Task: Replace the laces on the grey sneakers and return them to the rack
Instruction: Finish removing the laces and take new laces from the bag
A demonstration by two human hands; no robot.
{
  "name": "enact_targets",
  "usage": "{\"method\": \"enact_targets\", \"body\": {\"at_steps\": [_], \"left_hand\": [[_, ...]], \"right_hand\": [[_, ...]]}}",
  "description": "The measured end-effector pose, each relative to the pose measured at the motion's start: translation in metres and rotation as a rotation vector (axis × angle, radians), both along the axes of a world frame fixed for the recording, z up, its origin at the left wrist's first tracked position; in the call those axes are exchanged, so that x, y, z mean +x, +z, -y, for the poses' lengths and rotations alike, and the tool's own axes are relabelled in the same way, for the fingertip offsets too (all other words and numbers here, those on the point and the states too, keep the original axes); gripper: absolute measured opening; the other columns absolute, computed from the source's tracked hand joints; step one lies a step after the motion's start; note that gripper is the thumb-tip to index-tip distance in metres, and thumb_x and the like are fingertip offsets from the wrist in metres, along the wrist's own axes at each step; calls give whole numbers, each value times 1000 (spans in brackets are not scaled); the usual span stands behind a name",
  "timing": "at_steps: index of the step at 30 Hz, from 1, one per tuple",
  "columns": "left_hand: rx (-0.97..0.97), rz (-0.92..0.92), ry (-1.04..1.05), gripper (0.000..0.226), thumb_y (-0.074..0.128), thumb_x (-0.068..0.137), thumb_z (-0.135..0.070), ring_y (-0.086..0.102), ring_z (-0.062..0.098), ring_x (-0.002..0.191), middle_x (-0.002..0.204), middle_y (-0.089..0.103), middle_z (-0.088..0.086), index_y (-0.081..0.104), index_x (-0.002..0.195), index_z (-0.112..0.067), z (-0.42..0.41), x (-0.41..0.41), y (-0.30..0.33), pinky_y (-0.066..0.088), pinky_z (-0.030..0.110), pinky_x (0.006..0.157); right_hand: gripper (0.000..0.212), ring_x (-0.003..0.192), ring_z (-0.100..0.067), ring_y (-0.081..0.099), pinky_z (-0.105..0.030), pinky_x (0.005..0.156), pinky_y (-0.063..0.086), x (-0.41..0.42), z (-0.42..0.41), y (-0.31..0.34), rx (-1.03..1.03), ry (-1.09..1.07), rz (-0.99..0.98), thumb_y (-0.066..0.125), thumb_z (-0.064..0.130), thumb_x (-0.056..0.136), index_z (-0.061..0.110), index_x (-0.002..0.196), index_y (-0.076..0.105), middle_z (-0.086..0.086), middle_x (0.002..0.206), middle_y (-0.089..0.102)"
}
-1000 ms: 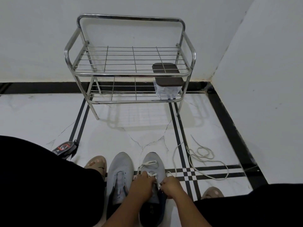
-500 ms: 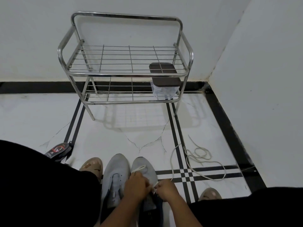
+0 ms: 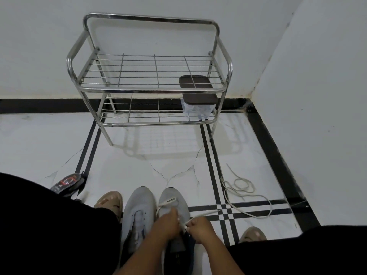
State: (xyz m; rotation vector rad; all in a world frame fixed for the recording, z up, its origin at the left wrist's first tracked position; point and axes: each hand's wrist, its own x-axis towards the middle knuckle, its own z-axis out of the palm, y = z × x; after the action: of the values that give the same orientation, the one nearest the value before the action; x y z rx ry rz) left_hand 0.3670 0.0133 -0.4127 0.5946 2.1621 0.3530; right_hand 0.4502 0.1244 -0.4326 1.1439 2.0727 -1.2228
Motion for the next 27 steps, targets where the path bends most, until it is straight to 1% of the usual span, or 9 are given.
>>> {"method": "enact_targets", "body": {"at_steps": [4, 13, 15, 17, 19, 21, 22, 25, 27], "left_hand": [[-94, -347, -230, 28, 50, 94, -23, 61, 23, 106, 117, 62, 5, 46, 120, -18, 3, 12, -7, 50, 35, 84], [-98, -370, -484, 23, 56, 92, -24, 62, 25, 106, 117, 63, 6, 57, 113, -14, 2, 8, -2, 45, 32, 82], [68, -332, -16, 11, 50, 95, -20, 63, 23, 98, 106, 64, 3, 59, 101, -16, 7, 6, -2, 46, 31, 80], [298, -187, 752, 19, 44, 96, -13, 59, 28, 77, 83, 59, 8, 52, 79, -12, 13, -15, 8, 49, 37, 74], [645, 199, 1482, 33, 33, 99, -10, 51, 21, 59, 68, 47, 5, 44, 68, -12, 19, -50, 15, 46, 32, 65], [809, 496, 1781, 49, 28, 103, -20, 47, 14, 41, 56, 46, 3, 49, 60, -10, 27, -69, 19, 43, 23, 53], [731, 467, 1662, 55, 31, 104, -29, 46, 15, 38, 53, 49, 4, 53, 58, -9, 29, -75, 20, 41, 21, 51], [289, 94, 724, 38, 50, 96, -43, 52, 18, 55, 68, 60, 6, 62, 81, -10, 17, -55, 8, 41, 24, 52], [172, 50, 179, 28, 57, 91, -36, 62, 21, 70, 76, 65, 7, 65, 88, -10, 9, -22, -4, 49, 32, 63]], "right_hand": [[24, 99, -24, 65, -33, 83, 56, 5, 0, -2, 26, 47, 44, 58, 19, 88, 10, 104, 73, -9, 104, 69], [19, 96, -24, 64, -29, 79, 52, 6, -2, -5, 13, 40, 52, 56, 17, 88, 9, 95, 72, -8, 95, 67], [22, 101, -26, 65, -30, 81, 52, 7, -3, -5, 13, 24, 48, 57, 18, 88, 7, 101, 72, -11, 104, 70], [24, 101, -28, 65, -35, 83, 54, 7, -4, -5, 10, -17, 47, 57, 16, 87, 4, 102, 71, -14, 106, 70], [24, 98, -29, 65, -39, 82, 56, 6, -4, -5, -17, -66, 55, 57, 13, 86, 2, 102, 71, -15, 100, 69], [23, 96, -29, 65, -41, 82, 57, 6, -3, -5, -46, -90, 56, 56, 10, 85, -2, 100, 69, -14, 95, 67], [23, 97, -29, 65, -42, 82, 56, 5, -3, -4, -54, -91, 56, 56, 10, 85, -2, 101, 69, -14, 94, 66], [22, 101, -31, 65, -42, 85, 56, 3, -1, -3, -40, -75, 50, 56, 12, 86, -2, 100, 68, -11, 92, 63], [19, 101, -31, 65, -41, 84, 56, 3, 0, 0, -30, -67, 57, 56, 12, 85, 1, 97, 68, -9, 91, 62]]}}
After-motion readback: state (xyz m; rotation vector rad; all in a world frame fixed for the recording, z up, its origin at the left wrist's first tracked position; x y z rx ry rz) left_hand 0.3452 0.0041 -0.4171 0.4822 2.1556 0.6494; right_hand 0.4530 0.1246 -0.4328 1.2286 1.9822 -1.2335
